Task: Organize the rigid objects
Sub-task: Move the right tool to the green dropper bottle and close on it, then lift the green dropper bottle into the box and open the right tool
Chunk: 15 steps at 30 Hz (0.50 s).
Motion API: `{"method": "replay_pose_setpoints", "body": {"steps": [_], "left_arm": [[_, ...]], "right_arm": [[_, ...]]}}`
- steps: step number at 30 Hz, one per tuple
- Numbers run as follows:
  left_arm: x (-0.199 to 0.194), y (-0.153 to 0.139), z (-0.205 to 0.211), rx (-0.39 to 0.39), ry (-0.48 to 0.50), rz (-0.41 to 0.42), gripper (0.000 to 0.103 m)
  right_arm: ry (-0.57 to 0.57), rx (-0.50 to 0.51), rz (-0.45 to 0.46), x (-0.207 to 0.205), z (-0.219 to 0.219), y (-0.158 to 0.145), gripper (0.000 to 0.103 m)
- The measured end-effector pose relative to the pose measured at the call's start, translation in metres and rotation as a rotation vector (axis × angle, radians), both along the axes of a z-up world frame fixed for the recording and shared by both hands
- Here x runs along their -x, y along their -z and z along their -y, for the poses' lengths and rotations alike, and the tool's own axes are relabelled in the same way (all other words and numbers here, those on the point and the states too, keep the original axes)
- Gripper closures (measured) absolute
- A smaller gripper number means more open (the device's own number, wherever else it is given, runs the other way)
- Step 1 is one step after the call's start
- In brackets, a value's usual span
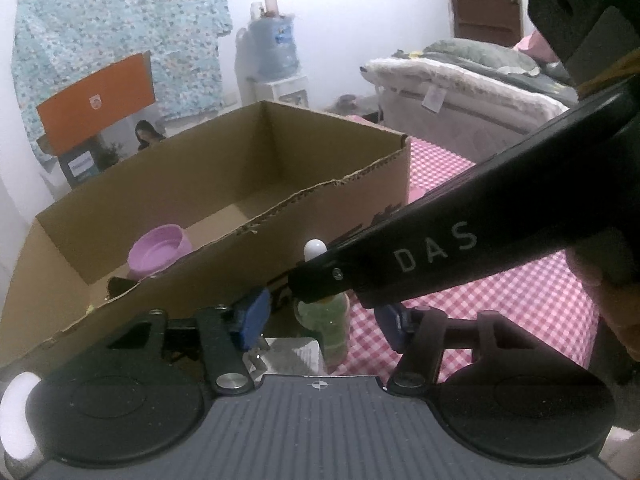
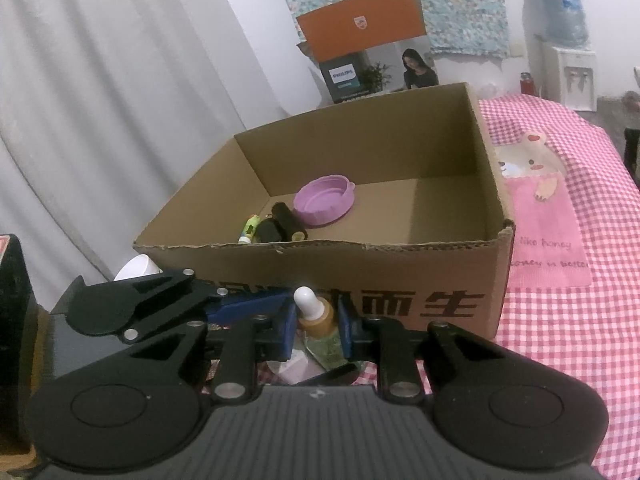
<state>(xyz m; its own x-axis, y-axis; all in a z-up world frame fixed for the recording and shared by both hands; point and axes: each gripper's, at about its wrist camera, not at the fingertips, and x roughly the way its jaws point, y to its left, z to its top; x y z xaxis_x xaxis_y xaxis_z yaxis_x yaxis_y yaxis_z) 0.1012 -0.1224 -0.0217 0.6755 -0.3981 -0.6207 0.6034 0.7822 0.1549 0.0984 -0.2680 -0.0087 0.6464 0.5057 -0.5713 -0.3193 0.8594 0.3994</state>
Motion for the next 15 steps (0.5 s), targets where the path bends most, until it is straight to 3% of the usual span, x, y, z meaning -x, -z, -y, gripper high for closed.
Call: {"method": "replay_pose_setpoints", "body": {"steps": [9, 15], "left_arm": [[-0.017, 0.005, -0.001, 0.033, -0.012, -0.082, 0.071], [-0.017, 0.004, -0.003, 0.079, -0.003, -0.118, 0.072]], "right_arm": [[-0.005, -0.025, -0.016, -0.003, 0.003, 0.002, 0.079], [-0.006, -0.019, -0.019, 0.0, 0.007, 0.001, 0.079]]}}
